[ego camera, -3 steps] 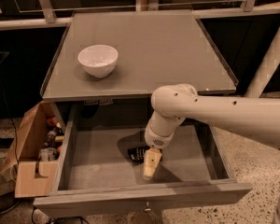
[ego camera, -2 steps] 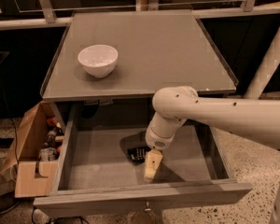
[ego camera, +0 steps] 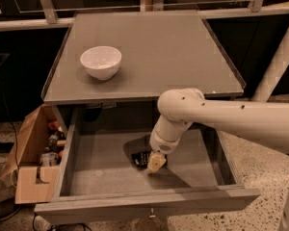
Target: Pick rxbar chocolate from top drawer and place on counter
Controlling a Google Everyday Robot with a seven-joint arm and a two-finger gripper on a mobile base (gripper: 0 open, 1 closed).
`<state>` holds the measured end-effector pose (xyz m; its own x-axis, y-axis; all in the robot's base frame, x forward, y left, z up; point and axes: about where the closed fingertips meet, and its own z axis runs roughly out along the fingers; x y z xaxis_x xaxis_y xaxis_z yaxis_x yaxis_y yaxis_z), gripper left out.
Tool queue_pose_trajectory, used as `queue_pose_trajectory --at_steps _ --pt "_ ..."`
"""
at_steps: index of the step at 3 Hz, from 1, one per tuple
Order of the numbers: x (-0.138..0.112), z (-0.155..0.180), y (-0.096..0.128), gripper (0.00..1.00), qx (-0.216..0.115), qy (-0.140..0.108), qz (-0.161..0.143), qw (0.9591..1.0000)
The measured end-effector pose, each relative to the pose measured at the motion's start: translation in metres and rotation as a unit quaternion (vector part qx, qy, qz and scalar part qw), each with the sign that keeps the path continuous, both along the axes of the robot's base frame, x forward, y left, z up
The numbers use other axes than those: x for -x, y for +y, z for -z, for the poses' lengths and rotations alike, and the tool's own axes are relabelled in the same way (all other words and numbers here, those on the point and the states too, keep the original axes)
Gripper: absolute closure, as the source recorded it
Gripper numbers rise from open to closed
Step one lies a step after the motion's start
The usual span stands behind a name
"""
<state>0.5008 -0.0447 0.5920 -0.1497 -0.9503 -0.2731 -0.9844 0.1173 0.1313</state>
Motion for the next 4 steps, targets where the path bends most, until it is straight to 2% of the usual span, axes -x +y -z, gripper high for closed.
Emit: queue_pose_trajectory --at_steps 2,4 --pt "0.0 0.0 0.0 0.97 0.0 0.0 0.0 1.0" --pt "-0.0001 -0.004 0.0 1.0 0.0 0.0 0.0 1.0"
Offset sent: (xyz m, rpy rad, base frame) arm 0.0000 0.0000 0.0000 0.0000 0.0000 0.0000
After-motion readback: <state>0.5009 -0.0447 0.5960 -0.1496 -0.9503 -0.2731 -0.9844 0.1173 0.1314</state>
